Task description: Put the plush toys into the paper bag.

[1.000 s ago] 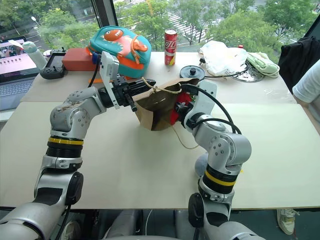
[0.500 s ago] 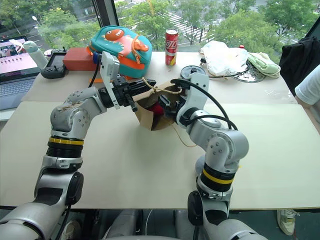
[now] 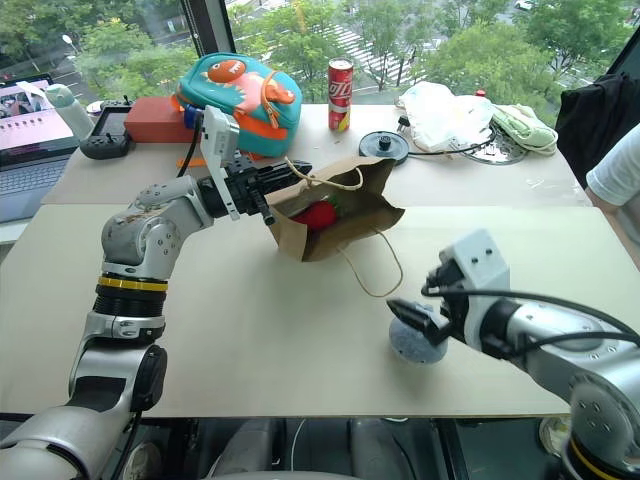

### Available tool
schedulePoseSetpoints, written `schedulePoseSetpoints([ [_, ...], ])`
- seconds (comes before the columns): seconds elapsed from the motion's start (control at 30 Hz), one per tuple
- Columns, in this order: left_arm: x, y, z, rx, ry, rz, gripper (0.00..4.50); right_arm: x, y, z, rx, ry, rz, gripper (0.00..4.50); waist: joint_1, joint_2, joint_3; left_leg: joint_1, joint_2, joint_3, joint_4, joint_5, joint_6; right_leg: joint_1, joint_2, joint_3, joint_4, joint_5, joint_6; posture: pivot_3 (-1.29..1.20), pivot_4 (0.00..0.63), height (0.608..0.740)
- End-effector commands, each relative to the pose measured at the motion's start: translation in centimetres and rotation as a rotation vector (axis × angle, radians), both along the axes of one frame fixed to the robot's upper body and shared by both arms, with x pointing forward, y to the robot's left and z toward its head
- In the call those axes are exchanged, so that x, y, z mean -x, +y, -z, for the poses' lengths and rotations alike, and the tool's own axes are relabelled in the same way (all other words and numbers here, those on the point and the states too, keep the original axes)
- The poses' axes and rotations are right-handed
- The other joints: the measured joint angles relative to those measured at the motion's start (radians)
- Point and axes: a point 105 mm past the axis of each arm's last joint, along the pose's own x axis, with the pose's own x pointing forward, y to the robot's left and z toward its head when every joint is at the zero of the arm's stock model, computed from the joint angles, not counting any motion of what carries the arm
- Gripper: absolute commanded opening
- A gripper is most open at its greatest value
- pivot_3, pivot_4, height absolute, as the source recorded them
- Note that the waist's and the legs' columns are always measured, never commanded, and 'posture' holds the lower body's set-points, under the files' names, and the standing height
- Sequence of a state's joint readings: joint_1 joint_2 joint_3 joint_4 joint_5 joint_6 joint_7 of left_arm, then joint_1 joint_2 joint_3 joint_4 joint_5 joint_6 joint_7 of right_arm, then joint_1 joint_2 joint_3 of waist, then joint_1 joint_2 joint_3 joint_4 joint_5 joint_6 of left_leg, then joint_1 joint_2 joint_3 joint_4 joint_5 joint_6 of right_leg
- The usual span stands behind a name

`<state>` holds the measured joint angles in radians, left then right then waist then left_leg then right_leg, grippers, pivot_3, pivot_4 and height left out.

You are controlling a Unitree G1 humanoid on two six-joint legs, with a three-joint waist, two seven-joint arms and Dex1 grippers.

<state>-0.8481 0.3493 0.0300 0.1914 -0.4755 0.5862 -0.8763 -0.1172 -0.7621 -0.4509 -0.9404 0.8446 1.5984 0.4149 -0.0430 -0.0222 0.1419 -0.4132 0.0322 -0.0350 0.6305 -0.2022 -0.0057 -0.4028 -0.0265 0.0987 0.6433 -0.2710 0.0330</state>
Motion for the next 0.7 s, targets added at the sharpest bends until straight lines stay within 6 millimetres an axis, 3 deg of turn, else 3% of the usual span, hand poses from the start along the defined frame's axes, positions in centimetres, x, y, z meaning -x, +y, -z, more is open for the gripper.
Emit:
schedulePoseSetpoints([
  [0.03,0.4,-0.1,-1.2,0.018,-0.045,0.015,0.00,0.6,-0.4,1.2,0.056,0.035,0.003,4.48,0.000,0.000,0.000,0.000,0.000,0.000,0.000,0.000,0.000,0.000,0.000,0.000,0.000,0.000,0.000,0.00,0.150,0.739],
  [0.2,0.4,-0.2,-1.3,0.019,-0.046,0.015,0.00,0.4,-1.7,4.3,0.113,0.113,0.098,4.48,0.001,0.000,0.000,0.000,0.000,0.001,0.001,0.000,0.000,0.000,0.000,0.001,0.000,-0.001,0.001,0.00,0.150,0.739],
  [0.33,0.4,-0.2,-1.3,0.018,-0.046,0.014,0.00,-0.7,-1.7,4.5,0.076,0.076,0.152,4.48,0.001,0.000,0.000,0.000,0.000,0.001,0.002,0.000,0.000,0.000,0.000,0.001,0.000,-0.001,0.001,0.00,0.150,0.739],
  [0.43,0.3,-0.1,-1.3,0.016,-0.047,0.013,0.00,-1.4,-1.4,4.1,0.045,0.034,0.163,3.82,0.002,0.000,0.000,0.000,0.000,0.001,0.002,0.000,0.000,0.000,0.000,0.001,0.001,-0.001,0.001,0.00,0.150,0.739],
  [0.7,0.3,-0.1,-1.3,0.016,-0.048,0.013,0.00,-1.8,-0.1,3.5,0.001,-0.005,0.126,1.15,0.003,0.000,0.000,0.000,0.000,0.000,0.002,0.000,0.000,0.000,0.000,0.001,0.001,-0.001,0.001,0.00,0.150,0.739],
])
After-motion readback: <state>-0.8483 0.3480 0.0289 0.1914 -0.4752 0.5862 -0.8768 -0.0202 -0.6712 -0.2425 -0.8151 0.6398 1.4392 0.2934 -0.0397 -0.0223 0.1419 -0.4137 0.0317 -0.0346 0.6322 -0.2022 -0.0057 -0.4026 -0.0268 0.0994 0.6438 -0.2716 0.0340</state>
